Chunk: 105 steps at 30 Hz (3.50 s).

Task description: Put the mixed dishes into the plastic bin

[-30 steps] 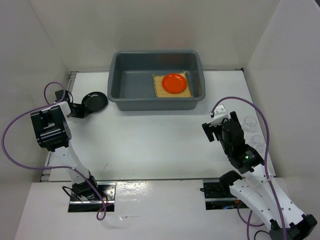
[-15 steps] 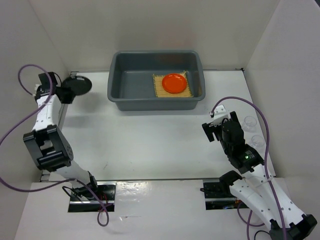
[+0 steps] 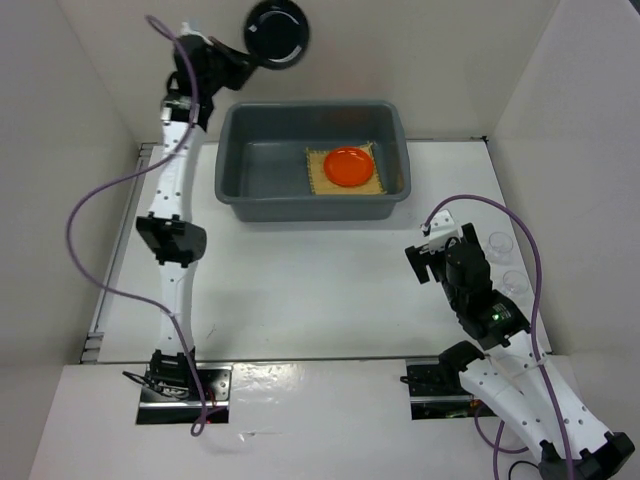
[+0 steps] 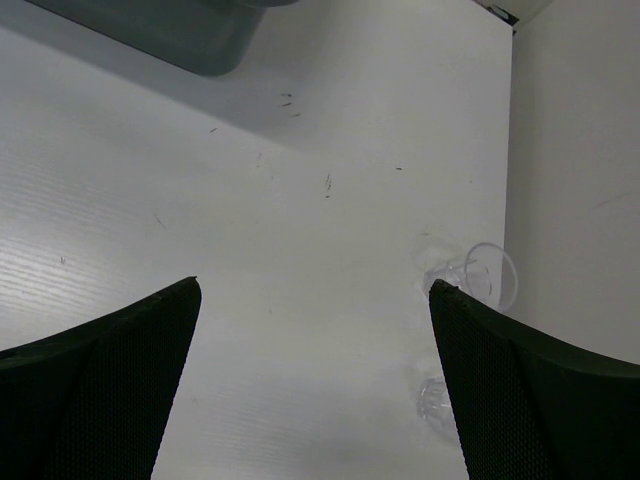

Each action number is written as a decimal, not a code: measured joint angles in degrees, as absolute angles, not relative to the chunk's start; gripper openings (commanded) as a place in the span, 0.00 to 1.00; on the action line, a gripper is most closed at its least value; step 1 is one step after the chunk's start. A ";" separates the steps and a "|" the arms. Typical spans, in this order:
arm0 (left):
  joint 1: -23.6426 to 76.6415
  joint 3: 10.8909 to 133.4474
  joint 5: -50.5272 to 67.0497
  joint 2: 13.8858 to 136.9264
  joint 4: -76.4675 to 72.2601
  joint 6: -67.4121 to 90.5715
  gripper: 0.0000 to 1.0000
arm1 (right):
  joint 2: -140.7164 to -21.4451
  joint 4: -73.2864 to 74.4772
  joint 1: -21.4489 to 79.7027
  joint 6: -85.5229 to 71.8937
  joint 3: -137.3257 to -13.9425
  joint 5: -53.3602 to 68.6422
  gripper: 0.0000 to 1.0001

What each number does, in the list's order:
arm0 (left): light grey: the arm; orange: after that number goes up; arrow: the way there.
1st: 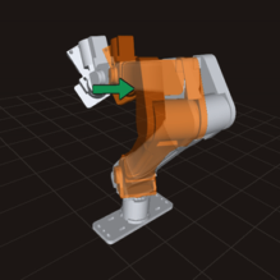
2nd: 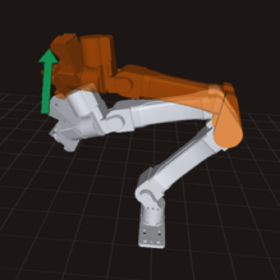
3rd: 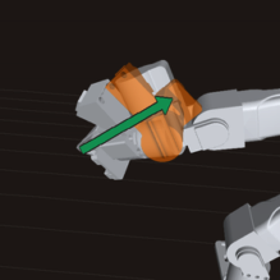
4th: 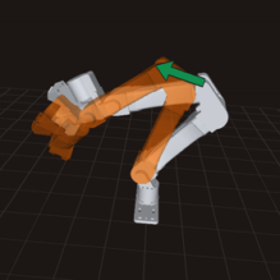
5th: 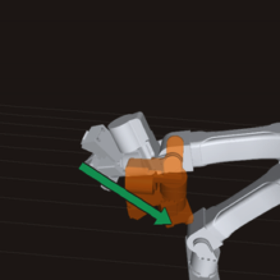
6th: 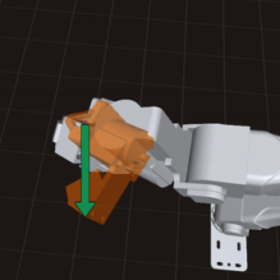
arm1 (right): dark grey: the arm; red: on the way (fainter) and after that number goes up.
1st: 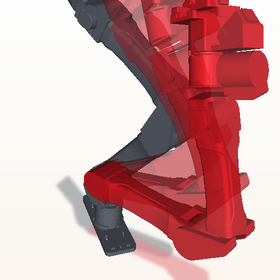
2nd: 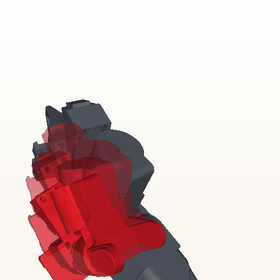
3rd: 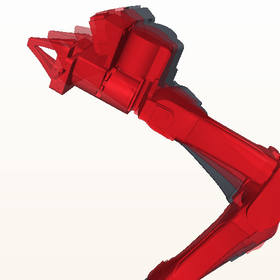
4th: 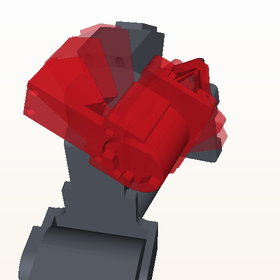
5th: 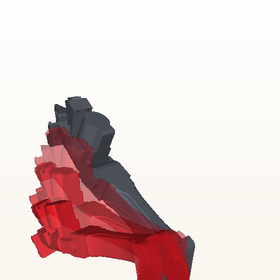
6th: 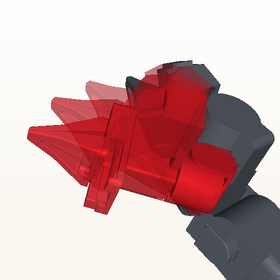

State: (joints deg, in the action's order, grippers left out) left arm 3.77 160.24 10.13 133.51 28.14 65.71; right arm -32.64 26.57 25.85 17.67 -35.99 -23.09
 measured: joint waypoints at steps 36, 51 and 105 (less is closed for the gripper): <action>19.35 177.45 27.14 174.76 36.84 70.94 0.00 | -30.76 26.55 25.85 17.65 -35.99 -23.20 0.99; 17.15 177.77 25.61 174.76 35.73 70.96 0.63 | -30.74 26.55 25.85 17.63 -35.99 -23.16 0.99; 29.47 62.02 -10.87 46.98 45.95 49.84 1.00 | -96.79 34.98 -12.05 21.08 -67.20 -18.41 0.96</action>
State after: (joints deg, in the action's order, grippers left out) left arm 29.47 62.02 -10.87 46.98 45.95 49.84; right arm -96.79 34.98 -12.05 21.08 -67.20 -18.41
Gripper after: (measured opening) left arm 1.001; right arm 0.977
